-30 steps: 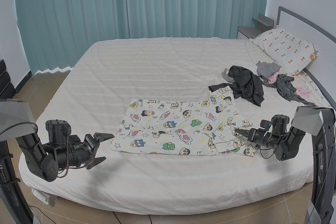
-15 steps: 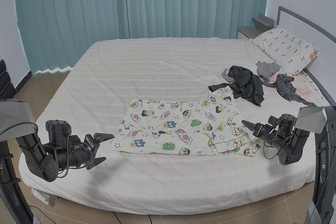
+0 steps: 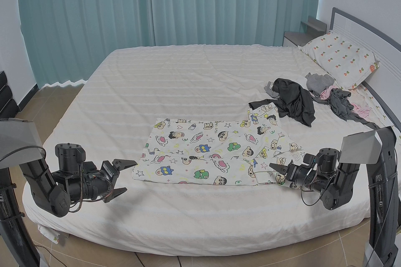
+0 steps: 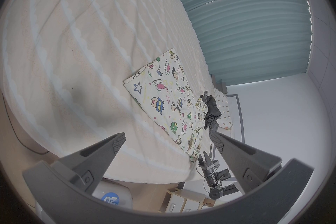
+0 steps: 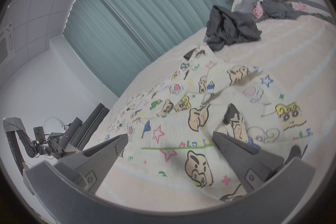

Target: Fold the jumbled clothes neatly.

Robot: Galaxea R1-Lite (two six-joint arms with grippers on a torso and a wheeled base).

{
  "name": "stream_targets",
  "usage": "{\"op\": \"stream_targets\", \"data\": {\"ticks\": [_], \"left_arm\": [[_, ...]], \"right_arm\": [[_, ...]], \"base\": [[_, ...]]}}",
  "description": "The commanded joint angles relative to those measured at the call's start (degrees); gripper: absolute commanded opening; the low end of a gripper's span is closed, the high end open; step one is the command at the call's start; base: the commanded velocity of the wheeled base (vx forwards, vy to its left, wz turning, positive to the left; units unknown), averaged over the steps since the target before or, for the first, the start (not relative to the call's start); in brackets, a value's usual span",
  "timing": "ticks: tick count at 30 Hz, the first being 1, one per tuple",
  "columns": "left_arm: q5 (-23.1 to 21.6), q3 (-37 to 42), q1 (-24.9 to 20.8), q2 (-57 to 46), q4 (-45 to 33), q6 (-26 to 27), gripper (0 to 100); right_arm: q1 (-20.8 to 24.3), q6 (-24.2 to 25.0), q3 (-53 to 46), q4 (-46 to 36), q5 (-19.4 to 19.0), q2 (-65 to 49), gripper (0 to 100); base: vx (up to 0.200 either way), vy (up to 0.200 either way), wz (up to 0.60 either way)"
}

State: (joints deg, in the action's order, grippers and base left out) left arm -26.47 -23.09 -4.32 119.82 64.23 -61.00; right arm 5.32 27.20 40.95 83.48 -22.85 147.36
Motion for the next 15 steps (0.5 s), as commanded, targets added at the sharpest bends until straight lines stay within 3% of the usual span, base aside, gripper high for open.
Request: {"op": "stream_targets", "data": {"ticks": [1, 10, 13, 15], "left_arm": [[0.71, 0.06, -0.43, 0.41, 0.02, 0.01, 100], [1.07, -0.2, -0.69, 0.59, 0.02, 0.01, 100], [1.07, -0.2, -0.69, 0.59, 0.02, 0.01, 100], [1.07, -0.2, -0.69, 0.59, 0.02, 0.01, 100]], "right_arm": [[-1.54, 0.05, 1.59, -0.86, 0.08, 0.65, 100], [-4.08, 0.49, 1.06, 0.81, 1.66, -4.27, 100], [-3.38, 1.37, -0.52, 3.27, 2.37, -5.5, 100], [-0.48, 2.25, -3.33, 5.73, 2.28, -5.5, 100]], "base": [[0.0, 0.0, 0.0], [0.0, 0.0, 0.0], [0.0, 0.0, 0.0], [0.0, 0.0, 0.0]]}}
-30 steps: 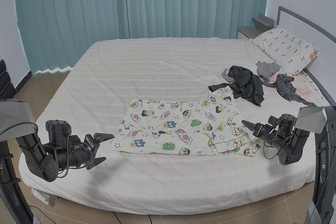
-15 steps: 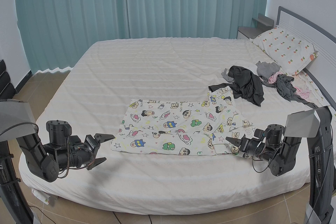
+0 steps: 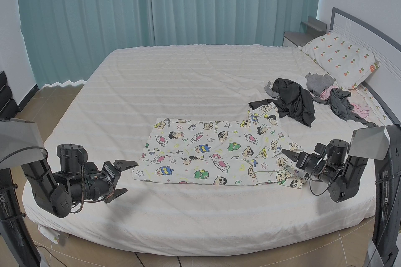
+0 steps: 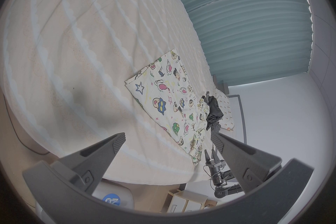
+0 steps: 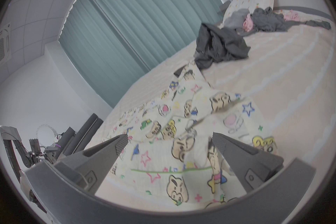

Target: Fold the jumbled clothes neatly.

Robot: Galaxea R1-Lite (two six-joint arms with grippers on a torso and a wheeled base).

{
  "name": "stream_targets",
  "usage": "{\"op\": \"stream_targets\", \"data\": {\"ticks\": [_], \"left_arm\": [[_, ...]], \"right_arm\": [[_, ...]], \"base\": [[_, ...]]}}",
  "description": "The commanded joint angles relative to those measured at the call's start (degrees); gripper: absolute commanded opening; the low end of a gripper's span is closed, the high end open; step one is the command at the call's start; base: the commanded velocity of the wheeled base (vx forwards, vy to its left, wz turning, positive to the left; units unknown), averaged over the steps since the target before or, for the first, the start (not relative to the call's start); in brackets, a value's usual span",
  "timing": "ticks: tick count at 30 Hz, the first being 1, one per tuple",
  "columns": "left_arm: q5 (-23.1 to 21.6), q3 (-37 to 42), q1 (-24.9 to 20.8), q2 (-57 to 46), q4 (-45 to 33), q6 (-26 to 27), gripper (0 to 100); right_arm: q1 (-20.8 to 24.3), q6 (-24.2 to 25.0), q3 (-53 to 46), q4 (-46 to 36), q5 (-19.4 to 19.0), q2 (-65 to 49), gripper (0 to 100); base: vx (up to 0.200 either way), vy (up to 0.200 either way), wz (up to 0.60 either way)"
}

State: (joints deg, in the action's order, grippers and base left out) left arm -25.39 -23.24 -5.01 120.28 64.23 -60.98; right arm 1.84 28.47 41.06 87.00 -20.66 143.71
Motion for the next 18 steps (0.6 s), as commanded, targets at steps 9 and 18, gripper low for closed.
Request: {"op": "stream_targets", "data": {"ticks": [9, 18], "left_arm": [[0.43, -0.14, 0.09, 0.21, 0.02, -0.11, 100], [0.52, -0.14, 0.09, 0.13, 0.02, -0.28, 100]], "right_arm": [[7.3, 0.63, -3.35, 1.24, 0.1, 3.68, 100], [3.43, 0.63, 2.71, -9.57, 0.54, 4.21, 100]], "base": [[0.0, 0.0, 0.0], [0.0, 0.0, 0.0]]}}
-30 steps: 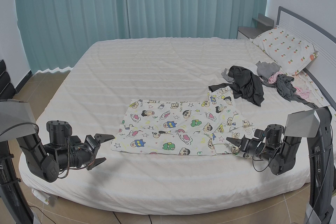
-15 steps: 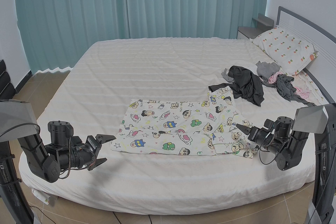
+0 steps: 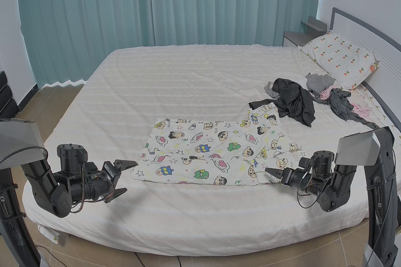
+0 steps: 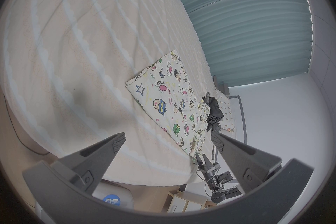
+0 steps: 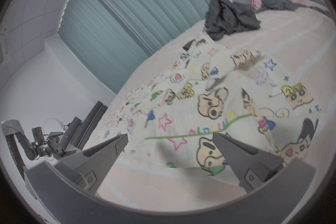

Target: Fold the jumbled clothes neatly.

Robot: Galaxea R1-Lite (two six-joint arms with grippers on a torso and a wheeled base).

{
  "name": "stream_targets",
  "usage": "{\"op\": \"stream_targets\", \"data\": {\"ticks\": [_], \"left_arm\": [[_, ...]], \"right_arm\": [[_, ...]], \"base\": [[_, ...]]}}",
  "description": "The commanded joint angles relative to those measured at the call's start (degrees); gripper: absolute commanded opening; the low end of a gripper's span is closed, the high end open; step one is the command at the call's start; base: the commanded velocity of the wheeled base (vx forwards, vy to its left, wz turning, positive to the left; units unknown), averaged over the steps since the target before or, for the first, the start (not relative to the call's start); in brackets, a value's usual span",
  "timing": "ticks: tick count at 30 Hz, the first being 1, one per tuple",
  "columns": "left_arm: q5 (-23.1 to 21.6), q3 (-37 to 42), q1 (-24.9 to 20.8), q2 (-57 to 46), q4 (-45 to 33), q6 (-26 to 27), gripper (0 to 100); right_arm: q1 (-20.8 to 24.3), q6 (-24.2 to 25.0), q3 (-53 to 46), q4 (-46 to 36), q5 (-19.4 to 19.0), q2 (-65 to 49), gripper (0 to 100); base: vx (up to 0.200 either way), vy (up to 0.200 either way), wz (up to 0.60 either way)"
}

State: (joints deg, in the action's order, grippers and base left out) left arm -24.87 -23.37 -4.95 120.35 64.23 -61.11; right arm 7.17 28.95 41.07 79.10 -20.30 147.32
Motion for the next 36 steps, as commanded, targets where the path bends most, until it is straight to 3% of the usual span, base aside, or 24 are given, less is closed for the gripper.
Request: {"op": "stream_targets", "data": {"ticks": [1, 10, 22, 32, 36], "left_arm": [[0.0, -0.01, 0.03, 0.06, 0.02, -0.15, 100], [0.08, 0.52, 0.12, 0.06, 1.51, -0.32, 100], [0.08, 0.61, 0.12, 0.5, 1.95, 0.03, 100], [-0.09, 1.05, 0.03, 0.5, 2.04, 0.38, 100], [-0.71, 1.22, 0.03, 1.73, 2.21, 4.86, 100]], "right_arm": [[-2.16, 0.23, 2.79, -1.41, 0.17, 0.42, 100], [-1.63, 2.42, -3.8, 10.54, 0.17, -3.27, 100], [-0.4, 2.95, -7.76, 10.37, -0.18, -9.07, 100], [3.73, 2.78, -14.97, 9.84, -1.85, -15.4, 100], [4.52, 2.78, -15.05, 9.84, -2.2, -13.73, 100]], "base": [[0.0, 0.0, 0.0], [0.0, 0.0, 0.0], [0.183, 0.0, 0.0], [0.14, 0.0, 0.0], [0.0, 0.0, 0.0]]}}
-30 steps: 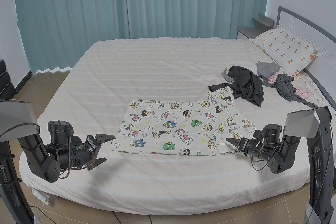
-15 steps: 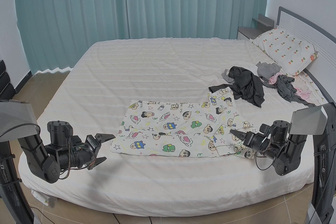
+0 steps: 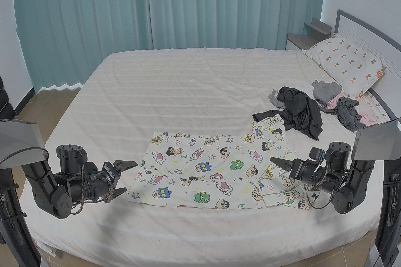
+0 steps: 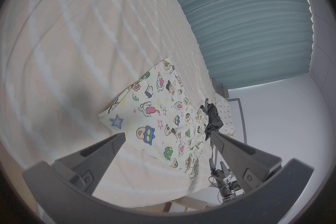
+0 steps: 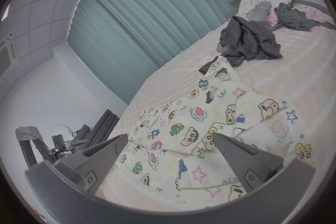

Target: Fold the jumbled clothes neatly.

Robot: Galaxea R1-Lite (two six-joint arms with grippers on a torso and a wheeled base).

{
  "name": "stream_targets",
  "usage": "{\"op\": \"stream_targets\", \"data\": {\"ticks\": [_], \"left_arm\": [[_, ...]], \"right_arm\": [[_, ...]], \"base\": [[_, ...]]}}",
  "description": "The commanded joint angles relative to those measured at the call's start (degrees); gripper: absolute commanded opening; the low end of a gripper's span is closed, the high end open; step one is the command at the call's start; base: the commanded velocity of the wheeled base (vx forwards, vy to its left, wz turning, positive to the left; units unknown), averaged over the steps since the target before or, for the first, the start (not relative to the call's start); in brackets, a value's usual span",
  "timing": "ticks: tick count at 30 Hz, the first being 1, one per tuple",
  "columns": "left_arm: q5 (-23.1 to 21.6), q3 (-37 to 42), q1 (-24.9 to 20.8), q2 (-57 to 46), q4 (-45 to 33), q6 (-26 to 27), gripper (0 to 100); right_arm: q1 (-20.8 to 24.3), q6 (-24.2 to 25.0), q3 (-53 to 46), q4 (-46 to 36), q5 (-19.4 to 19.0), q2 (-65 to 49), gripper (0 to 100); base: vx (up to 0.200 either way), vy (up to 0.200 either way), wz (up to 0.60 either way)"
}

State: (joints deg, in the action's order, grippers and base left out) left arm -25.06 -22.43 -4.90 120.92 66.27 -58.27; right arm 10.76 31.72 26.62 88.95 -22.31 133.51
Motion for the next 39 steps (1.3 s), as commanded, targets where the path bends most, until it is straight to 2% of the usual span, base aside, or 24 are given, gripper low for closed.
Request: {"op": "stream_targets", "data": {"ticks": [1, 3, 6, 7, 8, 9, 10, 14, 15, 16, 17, 18, 20, 32, 39], "left_arm": [[-0.69, 0.19, 0.07, 1.95, 0.7, 4.04, 100], [-0.6, -0.33, 0.15, 2.92, 1.41, 5.62, 100], [-0.51, -4.9, 0.51, 8.02, 5.27, 12.74, 100], [-0.51, -4.9, 0.51, 8.02, 5.27, 12.74, 100], [-0.51, -9.12, 0.86, 9.07, 3.25, 18.63, 100], [-0.51, -9.47, 0.95, 9.07, 2.99, 19.07, 100], [-0.51, -14.13, 0.95, 9.25, -4.39, 24.43, 100], [-0.34, -26.79, 0.86, 9.86, -24.17, 30.85, 100], [-0.34, -28.9, 0.86, 10.39, -27.42, 31.99, 100], [-0.34, -28.9, 0.86, 10.39, -27.42, 31.99, 100], [-0.25, -31.18, 0.77, 11.8, -31.29, 35.07, 100], [0.02, -31.89, 0.59, 13.29, -32.61, 39.37, 100], [0.1, -32.06, 0.59, 14.61, -32.87, 44.12, 100], [0.54, -32.76, -0.11, 18.48, -32.78, 48.87, 100], [0.54, -32.94, -1.34, 18.83, -32.69, 49.04, 100]], "right_arm": [[0.93, 0.01, -0.43, 0.08, -0.19, 0.61, 100], [0.84, 0.01, -0.34, 0.08, -0.19, 0.87, 100], [0.57, 0.01, 0.01, -0.01, -0.19, 1.4, 100], [0.57, 0.01, 0.01, -0.01, -0.19, 1.4, 100], [0.75, 0.01, 0.01, 0.08, -0.19, 1.58, 100], [0.75, 0.01, 0.01, 0.08, -0.19, 1.58, 100], [0.84, 0.01, -0.08, 0.08, -0.19, 1.75, 100], [0.84, -0.08, 0.01, 0.34, -0.19, 2.37, 100], [0.84, -0.17, 0.01, 0.52, -0.19, 2.46, 100], [0.84, -0.17, 0.01, 0.52, -0.19, 2.46, 100], [0.84, -0.26, 0.01, 0.43, -0.19, 2.54, 100], [0.84, -0.26, 0.01, 0.52, -0.19, 2.46, 100], [0.84, -0.34, 0.01, 0.52, -0.19, 2.46, 100], [0.84, -0.34, 0.01, 0.52, -0.19, 2.72, 100], [0.84, -0.34, 0.01, 0.52, -0.19, 2.89, 100]], "base": [[0.0, 0.0, 0.0], [0.0, 0.0, 0.0], [0.0, 0.0, 0.0], [0.0, 0.0, 0.0], [0.0, 0.0, 0.0], [0.0, 0.0, 0.0], [0.0, 0.0, 0.0], [0.0, 0.0, 0.0], [0.0, 0.0, 0.0], [0.0, 0.0, 0.0], [0.0, 0.0, 0.0], [0.0, 0.0, 0.0], [0.0, 0.0, 0.0], [0.0, 0.0, 0.0], [0.0, 0.0, 0.0]]}}
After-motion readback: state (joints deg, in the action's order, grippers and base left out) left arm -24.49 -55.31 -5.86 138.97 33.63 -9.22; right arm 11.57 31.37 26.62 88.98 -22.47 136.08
